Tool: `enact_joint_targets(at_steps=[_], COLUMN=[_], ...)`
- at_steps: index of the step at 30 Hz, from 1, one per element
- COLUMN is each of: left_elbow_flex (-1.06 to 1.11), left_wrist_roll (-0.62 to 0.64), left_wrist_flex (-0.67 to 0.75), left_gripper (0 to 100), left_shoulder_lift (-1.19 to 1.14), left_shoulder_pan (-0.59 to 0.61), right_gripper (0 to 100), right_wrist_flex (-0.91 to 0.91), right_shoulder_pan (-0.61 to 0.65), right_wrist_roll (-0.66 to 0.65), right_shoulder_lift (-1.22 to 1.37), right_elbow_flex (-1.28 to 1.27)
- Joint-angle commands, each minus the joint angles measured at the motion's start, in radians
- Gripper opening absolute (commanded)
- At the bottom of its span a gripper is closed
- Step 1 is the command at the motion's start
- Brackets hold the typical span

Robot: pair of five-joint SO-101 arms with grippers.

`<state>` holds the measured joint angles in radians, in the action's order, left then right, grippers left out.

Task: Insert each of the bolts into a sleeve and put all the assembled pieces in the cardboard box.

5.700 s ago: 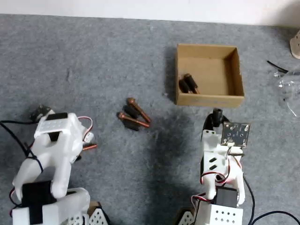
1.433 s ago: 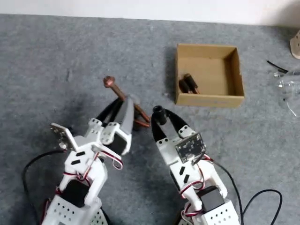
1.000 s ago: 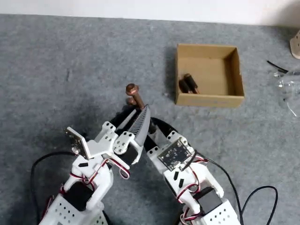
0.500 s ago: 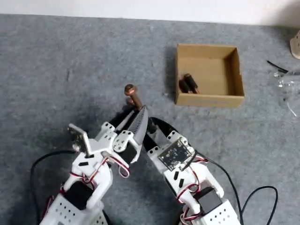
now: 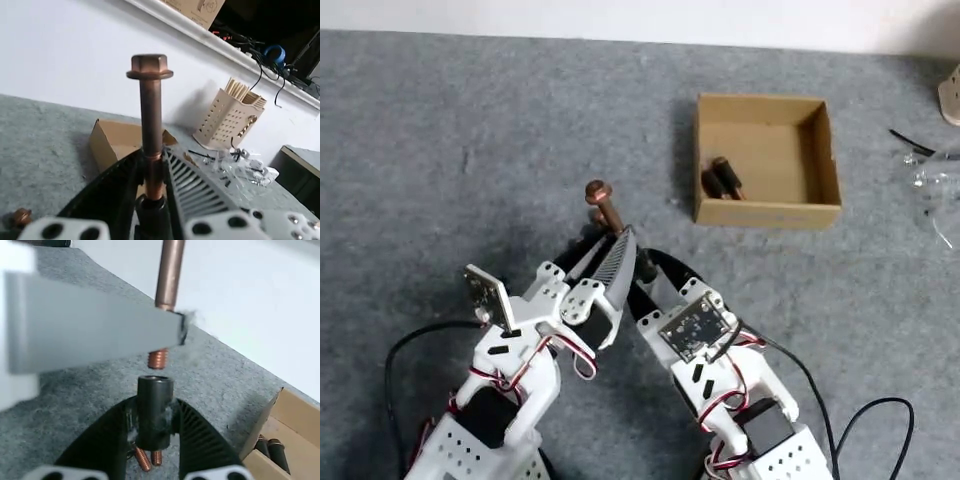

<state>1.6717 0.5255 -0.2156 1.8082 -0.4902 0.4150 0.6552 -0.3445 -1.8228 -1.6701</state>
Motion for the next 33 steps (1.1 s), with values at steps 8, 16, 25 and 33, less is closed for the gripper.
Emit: enact_joint_targets(at_steps=[8,16,25,33], left_elbow_flex=[0.024,0.024,0.024,0.024], left_wrist_roll=[0.008,0.074,0.135,0.14], left_wrist_flex=[-0.046,-0.063,-0.063,-0.064], left_gripper=[1,1,1,1], left_shoulder_lift=[-0.005,-0.001,-0.005,-0.005], left_shoulder_pan=[0.001,0.001,0.004,0.002], right_gripper=[0.5,0.5,0.5,0.5], right_wrist_flex=[-0.002,0.001,0.001,-0.002], right_shoulder_pan=[-0.015,-0.01,-0.01,-0.016], right_wrist_roll=[-0.009,-0.008,0.009,0.097], right_shoulder_lift=[-0.016,-0.016,-0.016,-0.016], right_elbow_flex=[-0.142,-0.143,-0.143,-0.143])
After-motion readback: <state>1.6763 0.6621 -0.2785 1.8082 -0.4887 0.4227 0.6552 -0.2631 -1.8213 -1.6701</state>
